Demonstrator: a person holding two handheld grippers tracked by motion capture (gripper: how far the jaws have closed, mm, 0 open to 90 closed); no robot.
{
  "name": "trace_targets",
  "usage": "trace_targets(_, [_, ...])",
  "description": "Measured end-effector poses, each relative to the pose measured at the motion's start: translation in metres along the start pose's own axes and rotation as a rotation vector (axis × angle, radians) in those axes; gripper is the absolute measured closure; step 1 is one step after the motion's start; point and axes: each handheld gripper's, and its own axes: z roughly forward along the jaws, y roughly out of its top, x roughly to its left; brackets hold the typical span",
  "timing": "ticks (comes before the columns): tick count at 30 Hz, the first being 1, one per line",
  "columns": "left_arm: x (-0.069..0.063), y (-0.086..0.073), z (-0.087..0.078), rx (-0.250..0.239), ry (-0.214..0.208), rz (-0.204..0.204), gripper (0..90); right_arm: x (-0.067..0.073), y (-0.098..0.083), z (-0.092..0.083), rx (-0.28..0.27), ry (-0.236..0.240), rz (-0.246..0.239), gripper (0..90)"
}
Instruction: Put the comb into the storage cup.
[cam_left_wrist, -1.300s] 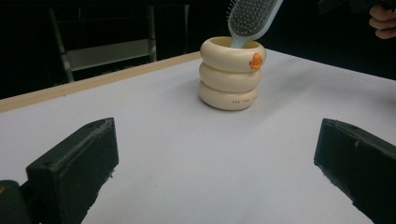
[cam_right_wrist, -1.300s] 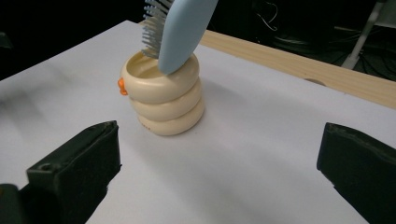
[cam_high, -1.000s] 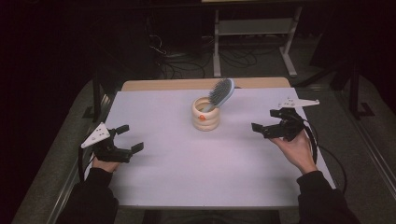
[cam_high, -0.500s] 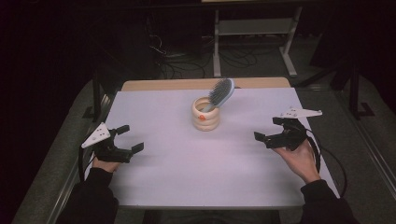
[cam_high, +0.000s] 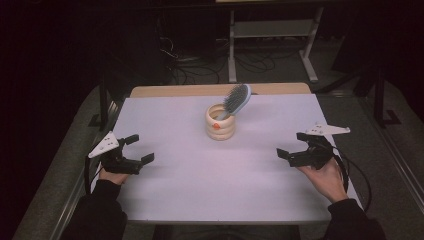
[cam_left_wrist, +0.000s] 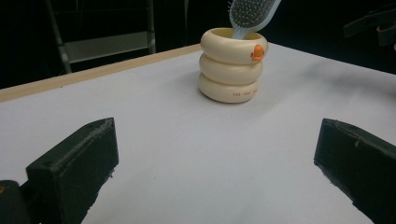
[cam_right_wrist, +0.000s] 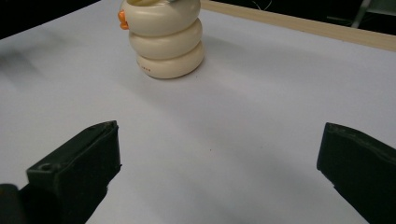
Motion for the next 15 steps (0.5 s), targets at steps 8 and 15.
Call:
trace_targets(8, [0.000,-0.001,0.000,0.004,-0.002,-0.003,0.0,0.003,-0.021,-0.008,-0.019,-0.024,-0.015,0.0])
trace_targets(15, [0.000,-0.001,0.001,0.009,-0.004,-0.005,0.0,0.003,-0.036,-0.016,-0.043,-0.055,-0.018,0.0])
